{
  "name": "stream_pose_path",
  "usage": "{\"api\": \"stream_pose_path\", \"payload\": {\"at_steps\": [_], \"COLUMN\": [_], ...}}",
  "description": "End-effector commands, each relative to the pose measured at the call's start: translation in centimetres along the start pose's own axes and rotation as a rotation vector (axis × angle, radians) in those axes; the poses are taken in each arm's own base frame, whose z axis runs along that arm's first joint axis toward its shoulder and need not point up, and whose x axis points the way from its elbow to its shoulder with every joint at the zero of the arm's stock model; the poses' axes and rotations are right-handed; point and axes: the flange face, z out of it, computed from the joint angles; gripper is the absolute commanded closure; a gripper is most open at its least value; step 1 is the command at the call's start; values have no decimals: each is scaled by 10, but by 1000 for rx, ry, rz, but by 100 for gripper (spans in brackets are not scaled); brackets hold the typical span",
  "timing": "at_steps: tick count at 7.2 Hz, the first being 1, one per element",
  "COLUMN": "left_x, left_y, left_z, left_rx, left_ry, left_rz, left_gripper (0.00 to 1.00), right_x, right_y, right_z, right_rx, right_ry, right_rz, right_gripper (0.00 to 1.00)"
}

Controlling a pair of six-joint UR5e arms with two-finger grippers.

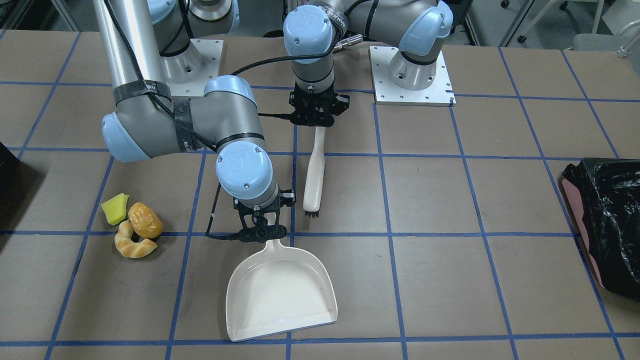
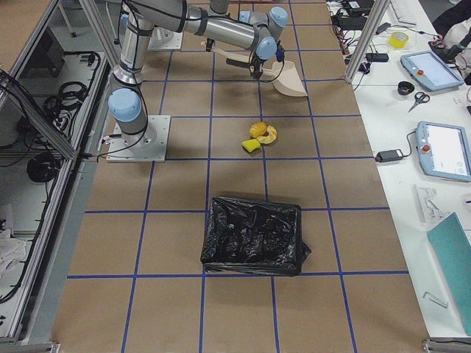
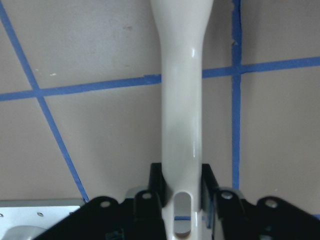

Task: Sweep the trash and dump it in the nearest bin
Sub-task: 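Lift the brush with the left gripper while the right lifts the dustpan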

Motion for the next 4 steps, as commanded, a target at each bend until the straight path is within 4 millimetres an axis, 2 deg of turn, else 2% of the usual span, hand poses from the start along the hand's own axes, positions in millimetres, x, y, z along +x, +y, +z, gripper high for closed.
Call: {"api": "stream_pose_path", "payload": {"at_steps": [1,2,3,4], "left_x": [-10,-14,-27,-51], "left_y": [-3,6,5,-8], "left_z": [-8,-6,-4,-7], "left_rx": [13,-46,-75,-84], "left_ry": [-51,-72,-73,-49], "left_rz": [-1,-1,-19,-51], "left_gripper": [100,100,100,100], "right_x": [-2,-2,-2,-2], "right_y": [0,-1,-1,-1], "right_z": [5,6,6,5], "right_rx": [-5,-7,-6,-3], "right_ry": [-1,-2,-3,-3], "right_rz": [-2,-2,-2,-4], "right_gripper": [16,14,18,27]}}
